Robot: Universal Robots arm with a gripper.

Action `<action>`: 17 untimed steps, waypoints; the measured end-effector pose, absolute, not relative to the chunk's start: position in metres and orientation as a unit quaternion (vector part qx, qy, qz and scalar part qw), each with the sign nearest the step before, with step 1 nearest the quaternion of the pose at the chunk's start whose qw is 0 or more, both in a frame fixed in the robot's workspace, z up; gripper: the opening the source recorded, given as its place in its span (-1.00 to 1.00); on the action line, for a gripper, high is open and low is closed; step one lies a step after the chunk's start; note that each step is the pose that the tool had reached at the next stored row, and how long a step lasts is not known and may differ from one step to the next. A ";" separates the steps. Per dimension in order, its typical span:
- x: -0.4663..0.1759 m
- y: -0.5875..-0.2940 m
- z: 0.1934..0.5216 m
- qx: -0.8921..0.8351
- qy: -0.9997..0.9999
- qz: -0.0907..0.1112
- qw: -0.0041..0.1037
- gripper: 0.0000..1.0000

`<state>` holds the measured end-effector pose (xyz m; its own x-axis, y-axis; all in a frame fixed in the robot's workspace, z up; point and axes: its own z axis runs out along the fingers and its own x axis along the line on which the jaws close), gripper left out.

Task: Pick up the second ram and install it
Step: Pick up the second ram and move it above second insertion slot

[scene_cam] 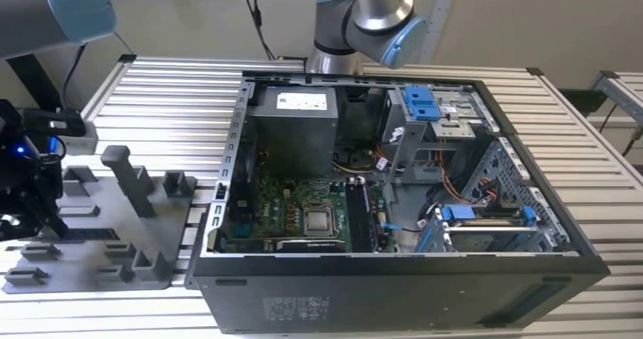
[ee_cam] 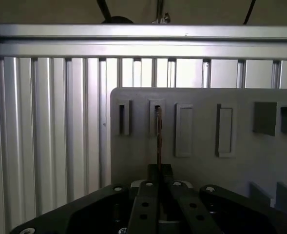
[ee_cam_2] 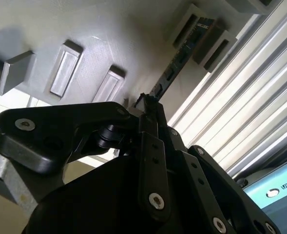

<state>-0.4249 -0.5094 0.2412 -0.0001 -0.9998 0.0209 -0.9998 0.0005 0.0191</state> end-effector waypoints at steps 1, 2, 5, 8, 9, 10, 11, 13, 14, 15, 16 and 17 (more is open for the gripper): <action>-0.425 -0.509 0.242 0.707 -0.707 0.001 0.014 -0.73; -0.425 -0.509 0.243 0.707 -0.707 0.001 0.014 -0.73; -0.425 -0.509 0.248 0.707 -0.707 0.001 0.014 -0.73; -0.425 -0.509 0.254 0.707 -0.707 0.001 0.014 -0.73; -0.425 -0.509 0.256 0.707 -0.707 0.001 0.014 -0.73; -0.425 -0.509 0.258 0.707 -0.707 0.001 0.014 -0.73; -0.425 -0.509 0.260 0.707 -0.707 0.001 0.014 -0.73; -0.425 -0.509 0.264 0.707 -0.707 0.001 0.014 -0.73; -0.425 -0.509 0.266 0.707 -0.707 0.001 0.014 -0.73; -0.425 -0.509 0.267 0.707 -0.707 0.001 0.014 -0.73; -0.425 -0.509 0.269 0.707 -0.707 0.001 0.014 -0.73; -0.425 -0.509 0.271 0.707 -0.707 0.001 0.014 -0.73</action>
<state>-0.4250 -0.5094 0.2707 -0.0004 -0.9998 0.0208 -0.9998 0.0008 0.0191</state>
